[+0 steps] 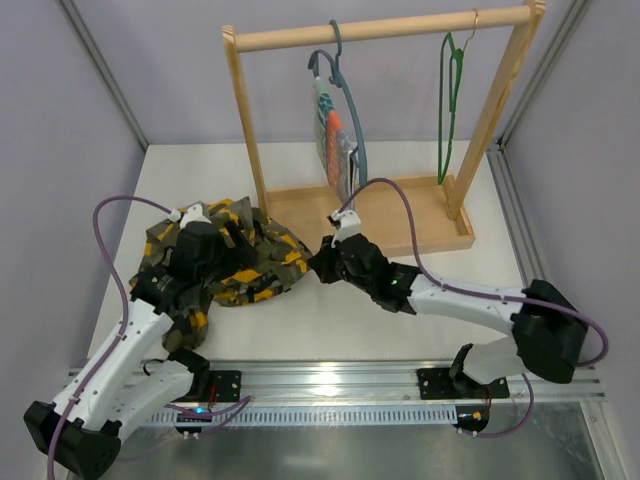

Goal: Place the trousers on the hanger
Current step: Fold the trousers

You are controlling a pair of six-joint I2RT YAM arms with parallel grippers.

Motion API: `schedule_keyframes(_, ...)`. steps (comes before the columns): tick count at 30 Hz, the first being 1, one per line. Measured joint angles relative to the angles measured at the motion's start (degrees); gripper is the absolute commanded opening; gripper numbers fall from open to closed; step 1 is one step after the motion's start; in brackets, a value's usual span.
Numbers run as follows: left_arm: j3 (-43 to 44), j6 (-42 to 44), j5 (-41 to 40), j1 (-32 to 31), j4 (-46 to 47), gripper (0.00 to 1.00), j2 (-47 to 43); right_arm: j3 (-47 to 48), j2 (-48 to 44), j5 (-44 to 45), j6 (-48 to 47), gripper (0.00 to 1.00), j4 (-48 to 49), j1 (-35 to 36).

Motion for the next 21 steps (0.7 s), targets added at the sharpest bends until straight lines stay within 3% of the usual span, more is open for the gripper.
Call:
schedule_keyframes(10, 2.4, -1.4, -2.0, 0.0, -0.3, 0.89, 0.2, -13.9, -26.8, 5.2, 1.2, 0.04, -16.4, 0.4)
schedule_keyframes(21, -3.5, -1.1, 7.0, 0.0, 4.9, 0.88, 10.0, -19.1, -42.2, 5.6, 1.8, 0.04, -24.9, 0.4)
